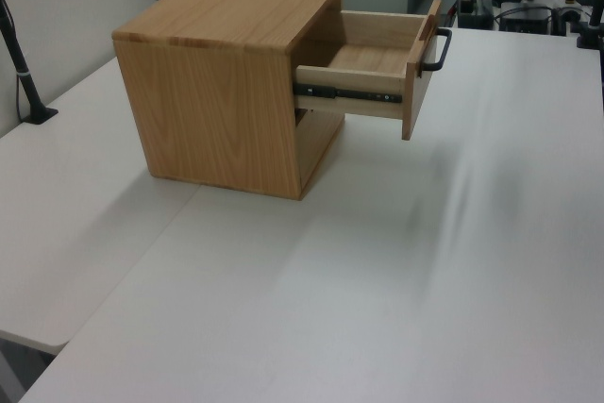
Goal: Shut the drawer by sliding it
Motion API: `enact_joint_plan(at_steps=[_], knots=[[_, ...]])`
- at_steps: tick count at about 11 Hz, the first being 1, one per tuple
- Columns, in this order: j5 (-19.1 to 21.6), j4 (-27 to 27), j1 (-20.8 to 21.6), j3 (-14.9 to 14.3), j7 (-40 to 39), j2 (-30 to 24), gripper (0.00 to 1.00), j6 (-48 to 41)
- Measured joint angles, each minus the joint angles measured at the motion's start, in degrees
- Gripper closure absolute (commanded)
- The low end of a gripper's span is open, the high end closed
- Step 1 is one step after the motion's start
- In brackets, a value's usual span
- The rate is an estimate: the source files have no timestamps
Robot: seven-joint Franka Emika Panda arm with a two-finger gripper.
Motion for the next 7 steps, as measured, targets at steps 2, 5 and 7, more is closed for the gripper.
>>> enact_joint_plan(at_steps=[2, 5, 7], knots=[[0.0, 0.0, 0.0, 0.0, 0.0, 0.0, 0.0, 0.0], [0.0, 0.0, 0.0, 0.0, 0.0, 0.0, 0.09, 0.0], [0.0, 0.0, 0.0, 0.0, 0.0, 0.0, 0.31, 0.0]])
